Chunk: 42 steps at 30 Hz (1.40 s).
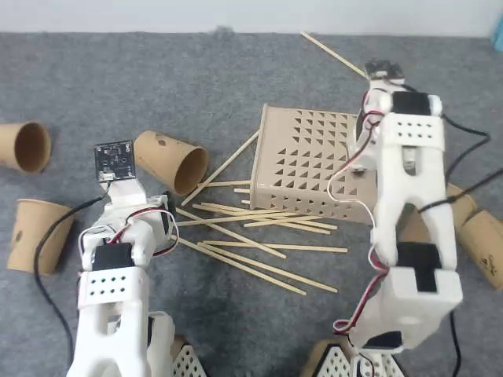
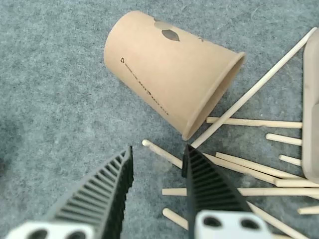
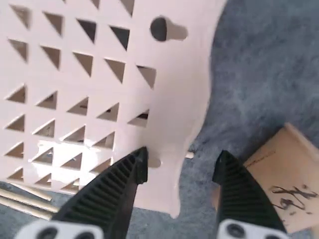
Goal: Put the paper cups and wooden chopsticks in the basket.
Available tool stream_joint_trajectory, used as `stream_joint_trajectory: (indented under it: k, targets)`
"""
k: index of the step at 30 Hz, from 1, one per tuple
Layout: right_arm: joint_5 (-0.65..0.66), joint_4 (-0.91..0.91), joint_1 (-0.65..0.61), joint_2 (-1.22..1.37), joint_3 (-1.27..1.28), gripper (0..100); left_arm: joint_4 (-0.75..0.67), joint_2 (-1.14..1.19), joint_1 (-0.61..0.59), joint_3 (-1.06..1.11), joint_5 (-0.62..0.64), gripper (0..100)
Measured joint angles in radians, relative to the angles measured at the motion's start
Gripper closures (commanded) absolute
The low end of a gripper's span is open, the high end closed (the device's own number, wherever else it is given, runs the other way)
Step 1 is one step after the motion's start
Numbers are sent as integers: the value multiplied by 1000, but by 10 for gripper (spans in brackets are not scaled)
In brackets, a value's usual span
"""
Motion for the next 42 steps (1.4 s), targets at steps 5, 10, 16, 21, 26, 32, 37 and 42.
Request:
stream_joint_trajectory:
  k: [5,10,16,21,26,32,37,42]
  targets:
    - [-21,-9,-2,26,-8,801,0,0,0,0,0,840]
    - [-37,-9,-28,29,-12,997,0,0,0,0,0,840]
    - [-40,-18,-77,37,-21,989,0,0,0,0,0,840]
    - [-40,-18,-78,35,-21,991,0,0,0,0,0,840]
    - [-40,-15,-78,20,-40,991,0,0,0,0,0,840]
    - [-40,-11,-81,-61,-40,991,0,0,0,0,0,840]
    - [-40,-11,-101,-123,-40,991,0,0,0,0,0,840]
    - [-37,-9,-106,-144,-55,991,0,0,0,0,0,840]
